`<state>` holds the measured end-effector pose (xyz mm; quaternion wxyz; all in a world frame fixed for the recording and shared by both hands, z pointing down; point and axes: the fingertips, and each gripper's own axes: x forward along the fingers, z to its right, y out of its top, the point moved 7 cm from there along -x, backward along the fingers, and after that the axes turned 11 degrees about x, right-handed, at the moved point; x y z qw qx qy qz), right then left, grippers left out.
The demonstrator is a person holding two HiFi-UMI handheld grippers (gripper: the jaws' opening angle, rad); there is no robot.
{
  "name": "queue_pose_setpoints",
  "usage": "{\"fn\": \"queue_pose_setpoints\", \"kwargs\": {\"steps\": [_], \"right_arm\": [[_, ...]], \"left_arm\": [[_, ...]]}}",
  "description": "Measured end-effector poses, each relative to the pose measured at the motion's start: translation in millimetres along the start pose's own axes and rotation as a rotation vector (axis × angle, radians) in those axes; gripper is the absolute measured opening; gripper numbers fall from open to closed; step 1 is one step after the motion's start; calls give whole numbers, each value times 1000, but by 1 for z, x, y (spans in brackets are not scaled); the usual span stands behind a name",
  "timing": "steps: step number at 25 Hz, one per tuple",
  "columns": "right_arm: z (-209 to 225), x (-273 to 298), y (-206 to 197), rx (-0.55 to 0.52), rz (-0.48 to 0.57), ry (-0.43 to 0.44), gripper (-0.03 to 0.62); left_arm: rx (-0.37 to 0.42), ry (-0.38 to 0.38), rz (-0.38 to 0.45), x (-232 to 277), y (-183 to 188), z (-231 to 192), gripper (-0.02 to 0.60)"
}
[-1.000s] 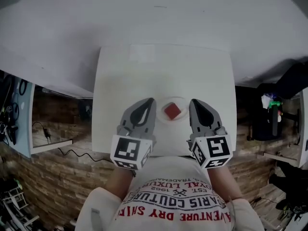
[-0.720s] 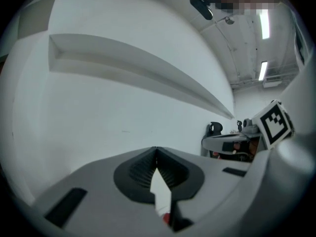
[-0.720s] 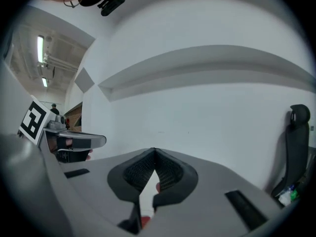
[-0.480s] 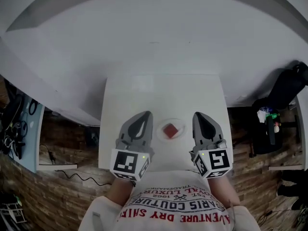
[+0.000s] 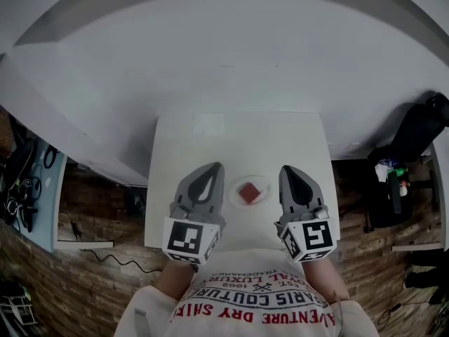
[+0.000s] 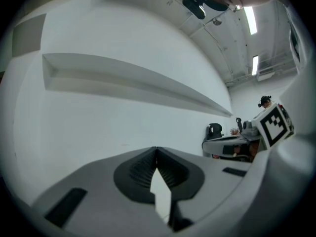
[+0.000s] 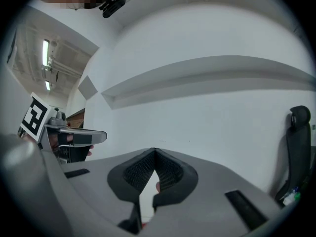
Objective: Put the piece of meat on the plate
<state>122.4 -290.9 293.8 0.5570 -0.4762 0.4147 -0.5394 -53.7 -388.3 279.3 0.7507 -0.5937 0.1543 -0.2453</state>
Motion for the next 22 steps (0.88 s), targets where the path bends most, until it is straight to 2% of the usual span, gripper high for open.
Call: {"fn": "queue_pose_setpoints", "kwargs": {"steps": [17, 22], "right_arm": [[2, 22, -6, 19, -36, 23, 12], [0, 29, -5, -5, -33, 28, 12]], "left_arm": [[-31, -1, -40, 13, -15, -12, 3], [-6, -4, -45, 19, -17, -13, 3]]}}
